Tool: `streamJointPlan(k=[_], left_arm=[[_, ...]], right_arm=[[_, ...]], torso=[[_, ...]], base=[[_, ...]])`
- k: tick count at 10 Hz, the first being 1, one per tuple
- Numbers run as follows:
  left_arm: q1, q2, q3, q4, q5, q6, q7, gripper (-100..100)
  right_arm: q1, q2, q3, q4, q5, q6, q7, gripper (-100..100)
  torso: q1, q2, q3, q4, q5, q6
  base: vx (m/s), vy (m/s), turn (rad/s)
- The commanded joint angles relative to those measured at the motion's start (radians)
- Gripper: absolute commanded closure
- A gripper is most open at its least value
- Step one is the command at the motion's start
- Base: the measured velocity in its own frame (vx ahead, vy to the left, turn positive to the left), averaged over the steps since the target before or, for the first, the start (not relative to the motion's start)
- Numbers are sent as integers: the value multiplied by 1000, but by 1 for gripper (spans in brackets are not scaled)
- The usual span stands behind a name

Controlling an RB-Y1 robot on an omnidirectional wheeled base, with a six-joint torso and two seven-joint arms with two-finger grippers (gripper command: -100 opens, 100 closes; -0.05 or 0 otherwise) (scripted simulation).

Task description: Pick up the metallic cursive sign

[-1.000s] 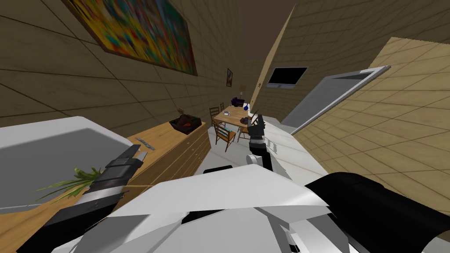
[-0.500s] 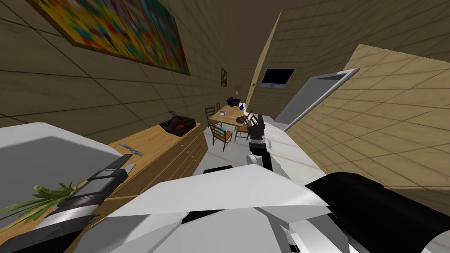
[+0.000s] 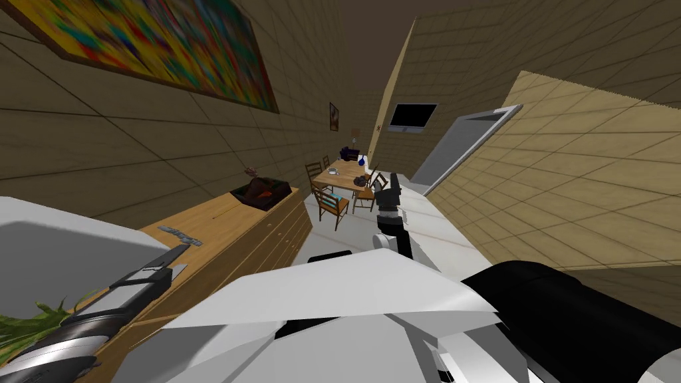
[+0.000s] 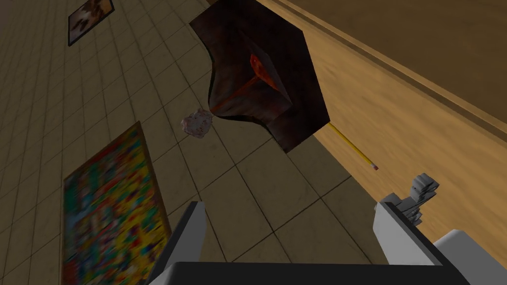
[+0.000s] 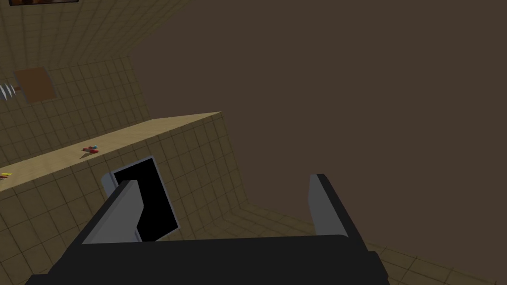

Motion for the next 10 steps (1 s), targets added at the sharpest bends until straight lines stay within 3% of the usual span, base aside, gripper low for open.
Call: streamJointPlan(k=[1,4,5,6,8,9,10], left_arm=[[50,50,34,15,43,33,8,-100],[111,106,57,25,77,65,11,-100],[147,149,79,35,112,98,14,-100],[159,150,79,35,112,98,14,-100],[228,217,119,55,180,167,20,-100],[251,236,119,55,183,167,20,-100],[290,277,138,64,218,201,23,-100]], right_arm=[[0,0,0,0,0,0,0,0],[0,0,0,0,0,0,0,0],[0,0,0,0,0,0,0,0],[0,0,0,0,0,0,0,0],[0,0,0,0,0,0,0,0],[0,0,0,0,0,0,0,0],[0,0,0,0,0,0,0,0]], torso=[[0,0,0,0,0,0],[1,-1,0,0,0,0],[1,-1,0,0,0,0],[2,-2,-1,0,0,0],[2,-2,-1,0,0,1],[4,-4,-2,-1,1,0],[3,-3,-2,-1,1,0]], base=[[31,-12,-118],[35,0,-94],[52,14,-115],[48,14,-69],[69,32,-147],[68,44,-59],[62,44,-82]])
